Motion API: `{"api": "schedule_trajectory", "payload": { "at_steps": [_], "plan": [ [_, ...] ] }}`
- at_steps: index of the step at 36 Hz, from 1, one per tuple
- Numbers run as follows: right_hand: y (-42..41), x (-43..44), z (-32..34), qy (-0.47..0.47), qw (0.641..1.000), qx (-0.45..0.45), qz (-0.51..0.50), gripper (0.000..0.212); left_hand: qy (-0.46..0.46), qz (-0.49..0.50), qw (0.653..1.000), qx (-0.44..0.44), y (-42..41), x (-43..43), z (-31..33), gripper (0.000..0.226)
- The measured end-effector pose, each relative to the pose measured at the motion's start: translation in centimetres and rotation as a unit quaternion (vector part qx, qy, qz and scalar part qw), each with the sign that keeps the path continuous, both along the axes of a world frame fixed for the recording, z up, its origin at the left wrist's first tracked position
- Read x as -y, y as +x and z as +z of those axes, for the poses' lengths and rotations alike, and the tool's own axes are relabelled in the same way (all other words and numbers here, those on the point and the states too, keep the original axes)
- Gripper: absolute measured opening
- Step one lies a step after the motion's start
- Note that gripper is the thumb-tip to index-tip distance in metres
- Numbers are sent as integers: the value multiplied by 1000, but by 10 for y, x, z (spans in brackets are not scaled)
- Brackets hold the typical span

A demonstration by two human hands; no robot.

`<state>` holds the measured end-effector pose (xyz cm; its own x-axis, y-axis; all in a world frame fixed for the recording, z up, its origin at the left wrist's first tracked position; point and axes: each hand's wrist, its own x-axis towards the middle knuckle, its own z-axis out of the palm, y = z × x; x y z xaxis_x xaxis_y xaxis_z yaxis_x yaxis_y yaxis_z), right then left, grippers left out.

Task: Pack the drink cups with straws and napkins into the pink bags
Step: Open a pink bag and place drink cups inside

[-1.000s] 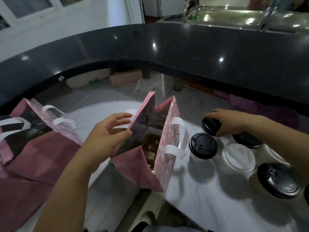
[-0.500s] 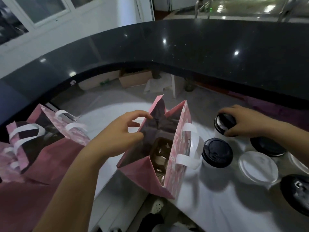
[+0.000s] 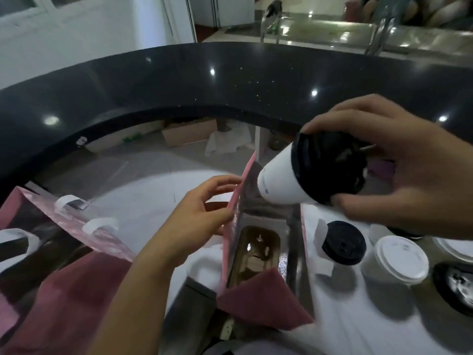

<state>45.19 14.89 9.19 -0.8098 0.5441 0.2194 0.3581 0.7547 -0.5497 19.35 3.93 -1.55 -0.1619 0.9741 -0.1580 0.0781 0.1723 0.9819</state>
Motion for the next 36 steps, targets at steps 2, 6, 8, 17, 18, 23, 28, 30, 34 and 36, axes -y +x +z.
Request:
{"api": "schedule_trajectory", "payload": {
  "at_steps": [2, 6, 8, 17, 18, 23, 28, 30, 34, 36],
  "plan": [
    [-20, 14, 3, -10, 998, 58, 24, 71, 12, -13, 1000, 13, -6, 3, -4, 43],
    [-55, 29, -8, 10, 984, 177, 35, 74, 18, -22, 999, 42, -18, 8, -10, 40],
    [-69, 33, -18, 20, 974, 223, 38, 75, 23, -21, 999, 38, -24, 11, -14, 43],
    [-113, 25, -77, 39, 943, 327, 45, 70, 29, -22, 999, 40, -42, 19, -23, 49],
    [-116, 24, -85, 43, 939, 339, 43, 68, 27, -24, 999, 37, -43, 19, -23, 49],
    [-128, 18, -117, 39, 923, 381, 44, 68, 21, -30, 999, 26, -46, 20, -23, 48],
    [-134, 14, -133, 35, 914, 402, 35, 68, 19, -45, 999, 12, -48, 20, -22, 53],
    [-133, 11, -137, 41, 916, 398, 28, 65, 18, -51, 998, 18, -49, 19, -22, 54],
    [-126, 8, -144, 35, 914, 404, 23, 60, 16, -56, 998, 3, -50, 19, -21, 52],
    [-123, 9, -148, 28, 911, 410, 23, 61, 20, -55, 998, 1, -51, 18, -22, 53]
  ]
}}
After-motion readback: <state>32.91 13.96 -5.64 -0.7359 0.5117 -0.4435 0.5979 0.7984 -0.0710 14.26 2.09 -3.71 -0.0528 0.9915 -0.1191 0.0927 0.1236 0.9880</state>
